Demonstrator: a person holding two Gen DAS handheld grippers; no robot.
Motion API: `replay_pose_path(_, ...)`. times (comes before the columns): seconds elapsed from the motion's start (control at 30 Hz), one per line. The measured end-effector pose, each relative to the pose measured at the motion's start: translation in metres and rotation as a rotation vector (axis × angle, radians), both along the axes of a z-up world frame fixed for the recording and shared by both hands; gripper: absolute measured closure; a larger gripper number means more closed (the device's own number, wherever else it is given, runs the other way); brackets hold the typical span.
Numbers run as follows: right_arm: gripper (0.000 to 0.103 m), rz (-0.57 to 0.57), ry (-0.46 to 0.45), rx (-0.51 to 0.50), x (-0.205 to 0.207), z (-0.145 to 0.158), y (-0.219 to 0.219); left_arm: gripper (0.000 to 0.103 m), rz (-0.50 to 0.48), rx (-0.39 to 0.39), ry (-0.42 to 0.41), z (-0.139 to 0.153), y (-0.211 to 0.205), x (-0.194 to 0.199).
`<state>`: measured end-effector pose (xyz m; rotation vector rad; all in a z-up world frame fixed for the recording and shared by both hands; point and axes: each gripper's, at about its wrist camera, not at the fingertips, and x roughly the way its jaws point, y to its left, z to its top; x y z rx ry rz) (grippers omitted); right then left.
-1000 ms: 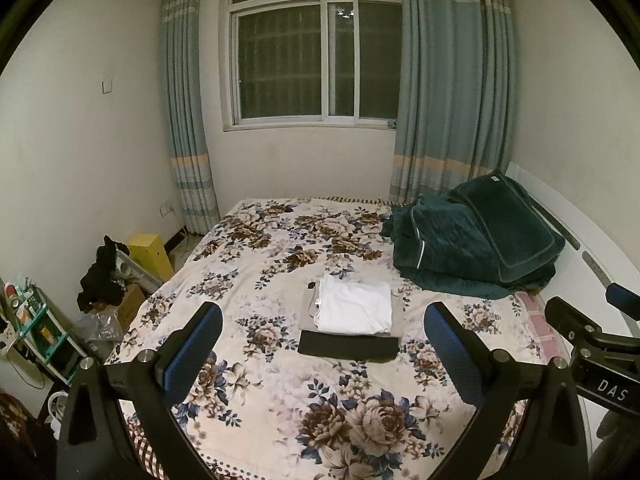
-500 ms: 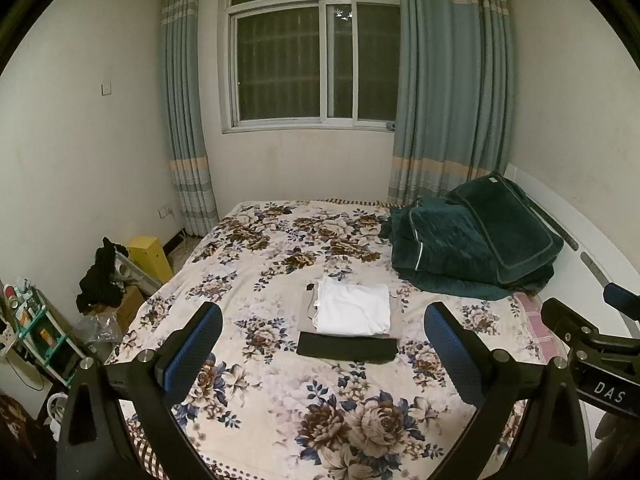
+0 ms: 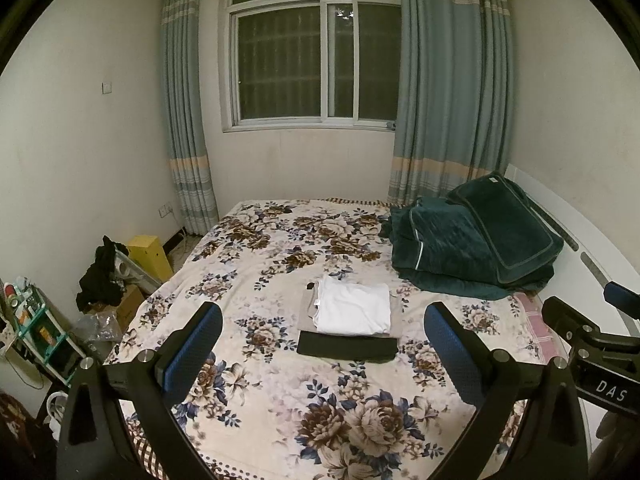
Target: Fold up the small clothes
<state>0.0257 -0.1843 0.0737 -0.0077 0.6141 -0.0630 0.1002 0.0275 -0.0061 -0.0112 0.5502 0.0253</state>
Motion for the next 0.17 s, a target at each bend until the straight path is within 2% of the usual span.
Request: replay_pose_path(0.17,0.000,0.000,-0.001,-0.002,0.0002,0.0000,0.0005,0.000,-0.004,-0.010,0.002,0.0025,-0.0009,0.0010)
